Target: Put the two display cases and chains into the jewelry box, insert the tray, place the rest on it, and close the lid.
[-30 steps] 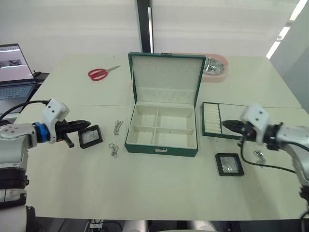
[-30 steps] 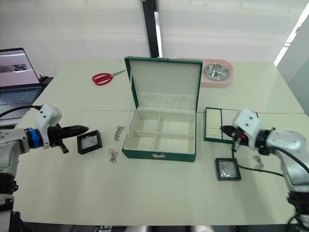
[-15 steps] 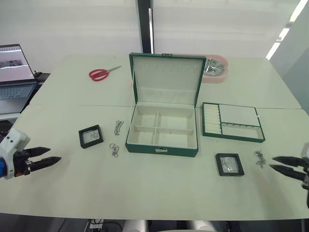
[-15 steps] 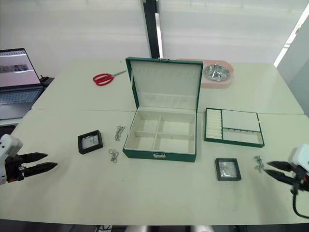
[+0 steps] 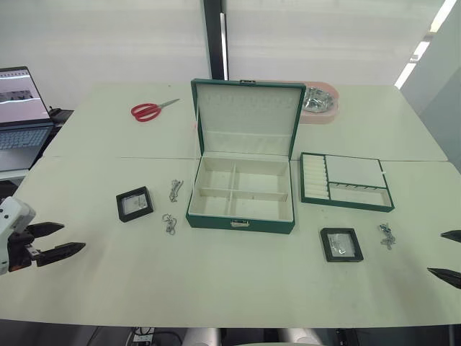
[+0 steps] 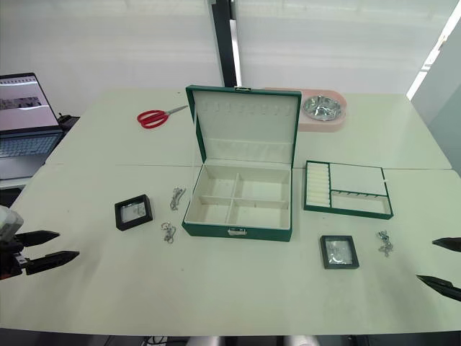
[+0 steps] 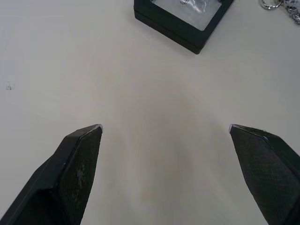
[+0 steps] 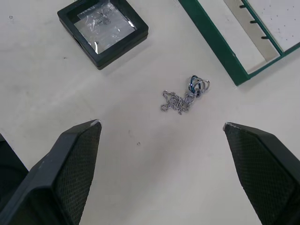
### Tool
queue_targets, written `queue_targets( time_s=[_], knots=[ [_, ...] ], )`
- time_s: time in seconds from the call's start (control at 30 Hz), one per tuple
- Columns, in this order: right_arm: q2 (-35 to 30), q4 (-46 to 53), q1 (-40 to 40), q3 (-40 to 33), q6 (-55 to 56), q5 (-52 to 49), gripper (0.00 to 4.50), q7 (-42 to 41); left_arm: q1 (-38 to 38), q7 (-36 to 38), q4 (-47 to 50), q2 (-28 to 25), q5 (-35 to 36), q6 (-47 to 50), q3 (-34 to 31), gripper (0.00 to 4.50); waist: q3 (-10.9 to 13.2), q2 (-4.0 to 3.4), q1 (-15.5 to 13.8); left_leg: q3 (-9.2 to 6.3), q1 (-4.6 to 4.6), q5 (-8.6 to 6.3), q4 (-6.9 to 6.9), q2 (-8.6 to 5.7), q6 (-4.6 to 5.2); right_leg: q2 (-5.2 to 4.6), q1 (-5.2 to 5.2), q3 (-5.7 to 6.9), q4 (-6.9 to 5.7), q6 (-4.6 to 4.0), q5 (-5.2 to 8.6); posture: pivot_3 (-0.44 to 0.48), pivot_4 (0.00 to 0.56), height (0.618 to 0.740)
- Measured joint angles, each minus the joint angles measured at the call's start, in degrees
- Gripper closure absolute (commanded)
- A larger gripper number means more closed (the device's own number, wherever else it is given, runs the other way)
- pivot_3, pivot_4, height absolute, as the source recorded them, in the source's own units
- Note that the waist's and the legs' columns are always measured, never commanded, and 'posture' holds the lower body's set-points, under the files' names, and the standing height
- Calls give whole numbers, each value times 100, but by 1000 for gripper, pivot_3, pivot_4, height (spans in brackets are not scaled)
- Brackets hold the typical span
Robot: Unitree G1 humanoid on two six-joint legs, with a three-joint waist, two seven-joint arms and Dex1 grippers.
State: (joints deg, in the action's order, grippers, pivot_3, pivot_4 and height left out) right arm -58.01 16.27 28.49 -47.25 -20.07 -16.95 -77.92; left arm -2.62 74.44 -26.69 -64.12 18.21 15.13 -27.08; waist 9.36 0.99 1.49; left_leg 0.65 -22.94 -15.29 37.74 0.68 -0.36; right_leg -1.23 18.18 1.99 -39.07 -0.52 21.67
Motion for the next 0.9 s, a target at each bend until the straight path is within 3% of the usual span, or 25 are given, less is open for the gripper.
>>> queue_targets(
  time_s=[0.4, 0.6, 0.8, 0.9],
  knots=[
    [-40, 374, -993, 628, -337, -424, 27, 407, -194, -213, 772, 1, 4, 151, -50, 0, 1, -1, -2, 0, -2, 0, 0, -1, 0, 0, 0, -1, -1, 0, 0, 0, 150, 740],
    [-164, 1101, -1823, 1231, -973, -1175, 27, 685, -49, 70, 1081, 115, 212, -490, -83, 0, 2, -3, -1, -1, -1, 1, 1, 0, -1, 1, 0, 1, -2, 0, 0, 0, 150, 740],
    [-206, 1864, -3329, 2509, -1740, -2206, 27, 1191, 787, 445, 1046, -8, 187, -198, 703, 0, 2, -2, 1, -4, -4, 1, 6, -1, -1, 2, 2, 2, -6, 0, 0, 0, 150, 740],
    [104, 2019, -4019, 3375, -1991, -2470, 27, 1488, 1192, 526, 1021, 25, 187, -206, 1000, 0, 3, 4, 2, -2, -9, 1, 8, -3, 0, 1, 5, 1, -4, 0, 0, 0, 150, 740]
  ],
)
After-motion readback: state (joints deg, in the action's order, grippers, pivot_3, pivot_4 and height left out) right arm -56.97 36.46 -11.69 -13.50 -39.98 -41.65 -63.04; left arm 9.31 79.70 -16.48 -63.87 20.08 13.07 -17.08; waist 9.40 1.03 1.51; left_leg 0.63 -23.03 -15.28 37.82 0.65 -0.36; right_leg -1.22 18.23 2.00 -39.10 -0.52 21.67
